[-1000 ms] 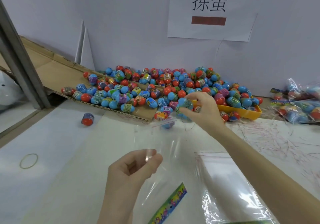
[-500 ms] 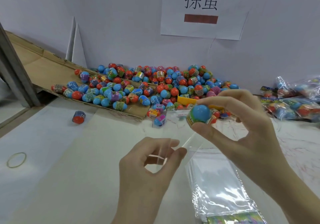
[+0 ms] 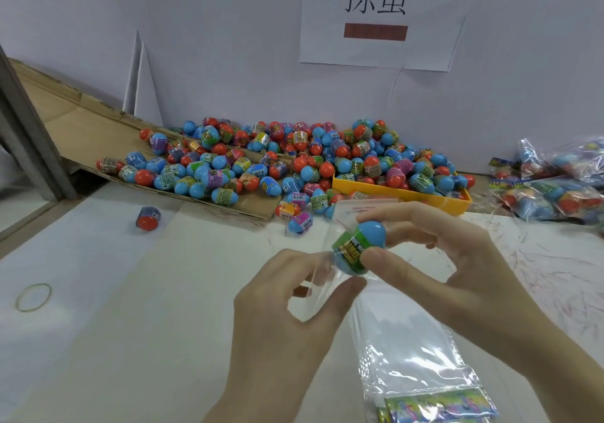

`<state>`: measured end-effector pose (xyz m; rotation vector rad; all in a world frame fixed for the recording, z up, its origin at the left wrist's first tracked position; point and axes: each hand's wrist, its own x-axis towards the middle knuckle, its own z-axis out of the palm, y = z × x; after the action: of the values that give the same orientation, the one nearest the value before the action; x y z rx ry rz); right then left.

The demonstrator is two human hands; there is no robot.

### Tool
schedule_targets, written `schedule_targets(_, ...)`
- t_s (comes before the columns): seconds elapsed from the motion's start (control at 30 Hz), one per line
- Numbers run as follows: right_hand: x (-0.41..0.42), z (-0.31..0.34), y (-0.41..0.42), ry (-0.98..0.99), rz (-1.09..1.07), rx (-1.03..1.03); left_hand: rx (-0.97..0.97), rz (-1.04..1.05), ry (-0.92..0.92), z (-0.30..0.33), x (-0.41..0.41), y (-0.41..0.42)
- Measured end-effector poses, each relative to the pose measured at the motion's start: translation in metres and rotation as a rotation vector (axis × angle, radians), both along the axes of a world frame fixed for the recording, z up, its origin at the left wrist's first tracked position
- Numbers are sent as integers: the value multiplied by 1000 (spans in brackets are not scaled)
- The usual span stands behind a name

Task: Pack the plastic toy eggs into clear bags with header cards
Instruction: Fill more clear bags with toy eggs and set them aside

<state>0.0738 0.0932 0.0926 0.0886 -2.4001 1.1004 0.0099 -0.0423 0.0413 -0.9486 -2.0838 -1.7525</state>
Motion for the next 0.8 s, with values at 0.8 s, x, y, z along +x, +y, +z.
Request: schedule_targets(0.8, -6, -25, 11, -42, 22, 475, -67, -511, -809, -6, -9, -4)
